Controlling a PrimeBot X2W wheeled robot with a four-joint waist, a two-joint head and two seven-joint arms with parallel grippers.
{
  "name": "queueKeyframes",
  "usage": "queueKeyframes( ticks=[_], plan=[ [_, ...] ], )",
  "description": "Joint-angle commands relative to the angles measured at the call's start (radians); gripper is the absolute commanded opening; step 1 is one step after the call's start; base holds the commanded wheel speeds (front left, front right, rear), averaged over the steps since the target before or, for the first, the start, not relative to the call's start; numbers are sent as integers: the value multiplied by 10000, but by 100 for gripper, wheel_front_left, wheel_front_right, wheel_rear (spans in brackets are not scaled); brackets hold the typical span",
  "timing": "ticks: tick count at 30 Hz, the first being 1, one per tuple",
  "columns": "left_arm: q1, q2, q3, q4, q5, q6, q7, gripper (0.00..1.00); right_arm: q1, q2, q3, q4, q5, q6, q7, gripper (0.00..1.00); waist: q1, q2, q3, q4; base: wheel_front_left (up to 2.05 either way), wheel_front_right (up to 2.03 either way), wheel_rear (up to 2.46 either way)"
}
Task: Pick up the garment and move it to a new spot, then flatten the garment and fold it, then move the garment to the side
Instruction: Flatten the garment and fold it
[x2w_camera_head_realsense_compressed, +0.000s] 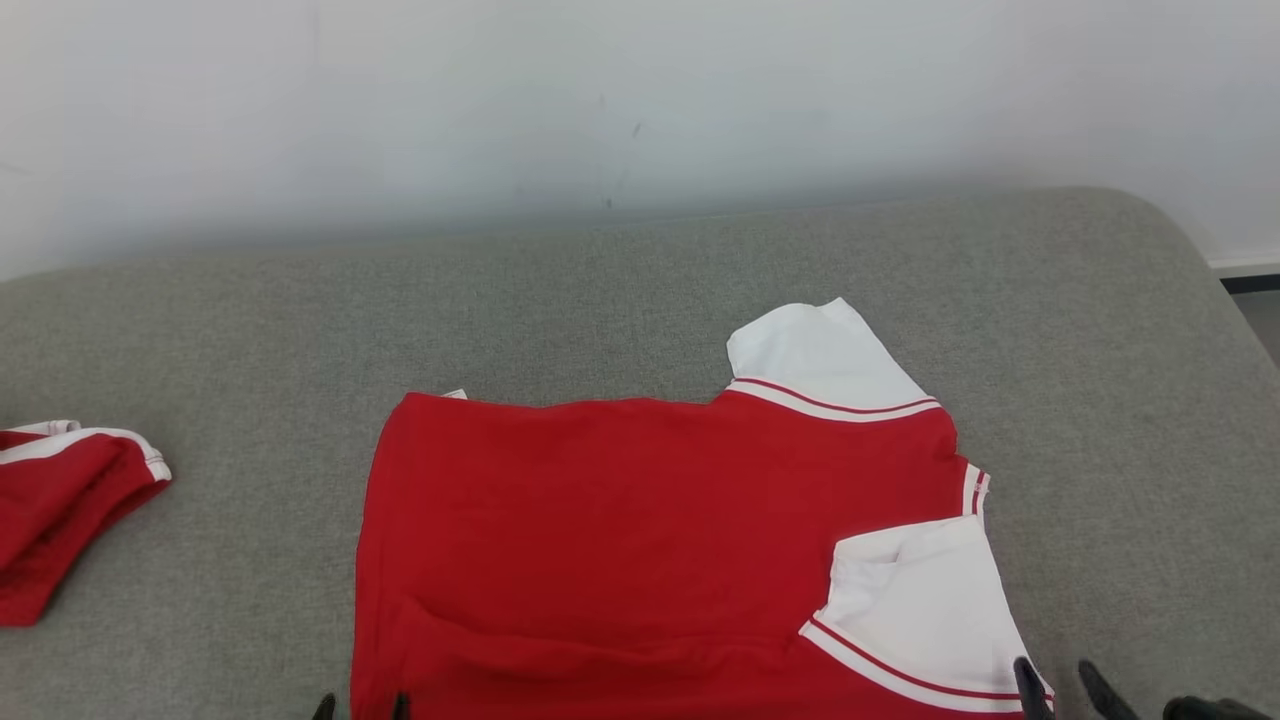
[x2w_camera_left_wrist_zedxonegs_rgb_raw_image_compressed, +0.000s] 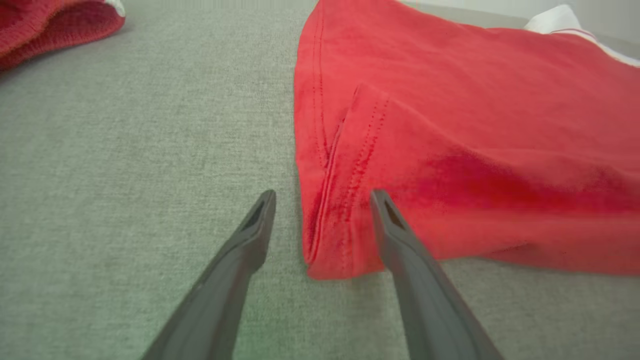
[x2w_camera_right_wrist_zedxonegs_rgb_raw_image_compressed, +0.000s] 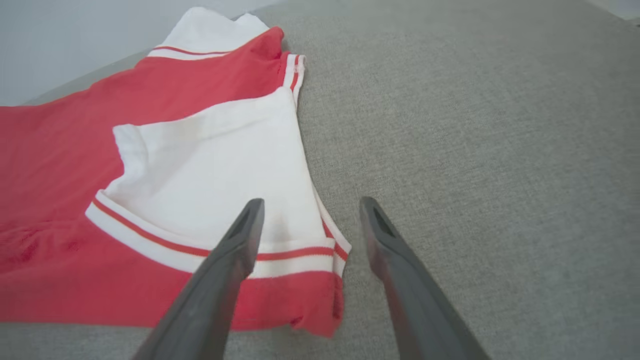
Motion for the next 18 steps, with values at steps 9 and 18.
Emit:
queueKeyframes(
  ticks=[9,18],
  plan=[
    [43,-57,569,-1795,704,364,-319,100,-257,781,-757,-1047,-459,-22,-859,100,1,1,-160,137,0,0,0],
    [456,-799,1314,-2812,1610,285,-309,100,-169,1717,-913,-1086,-1454,-22,-1226,100,1,1,-150,347,0,0,0]
  ],
)
